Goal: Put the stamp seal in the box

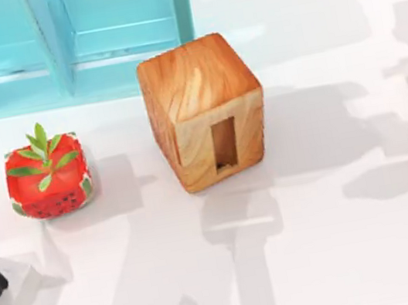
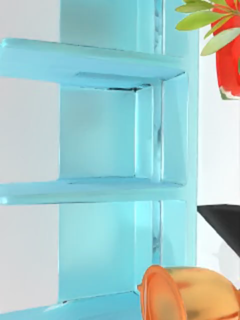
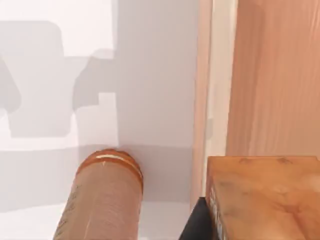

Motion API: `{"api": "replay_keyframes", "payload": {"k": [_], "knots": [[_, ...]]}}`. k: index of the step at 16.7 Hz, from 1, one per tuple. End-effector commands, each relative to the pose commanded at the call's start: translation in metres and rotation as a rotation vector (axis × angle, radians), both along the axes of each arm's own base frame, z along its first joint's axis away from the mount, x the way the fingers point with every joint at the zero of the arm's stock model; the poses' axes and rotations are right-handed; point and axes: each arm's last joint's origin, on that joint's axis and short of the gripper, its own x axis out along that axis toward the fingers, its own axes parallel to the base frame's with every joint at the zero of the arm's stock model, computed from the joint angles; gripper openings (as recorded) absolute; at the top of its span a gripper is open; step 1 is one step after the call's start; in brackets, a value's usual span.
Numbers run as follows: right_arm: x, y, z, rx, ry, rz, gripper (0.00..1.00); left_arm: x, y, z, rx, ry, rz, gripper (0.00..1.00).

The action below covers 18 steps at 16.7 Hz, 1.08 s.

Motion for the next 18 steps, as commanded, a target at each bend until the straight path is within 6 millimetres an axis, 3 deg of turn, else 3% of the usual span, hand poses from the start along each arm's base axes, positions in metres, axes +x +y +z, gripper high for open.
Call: {"api": "replay_keyframes", "payload": {"k": [3,6,8,13,18], "knots": [[-0.04,-0.071,0.012,0.001,-0.001,0.003,0.0,0.0,0.0,0.0,0.0,0.0,0.0,1.0],[-0.078,-0.108,0.019,0.0,-0.004,0.001,0.0,0.0,0.0,0.0,0.0,0.0,0.0,1.0],[-0.089,-0.116,0.021,-0.002,-0.006,0.001,0.0,0.0,0.0,0.0,0.0,0.0,0.0,1.0],[-0.088,-0.115,0.019,-0.001,-0.003,0.002,0.0,0.0,0.0,0.0,0.0,0.0,0.0,1.0],[-0.087,-0.116,-0.02,-0.004,-0.01,0.002,0.0,0.0,0.0,0.0,0.0,0.0,0.0,1.0]]}}
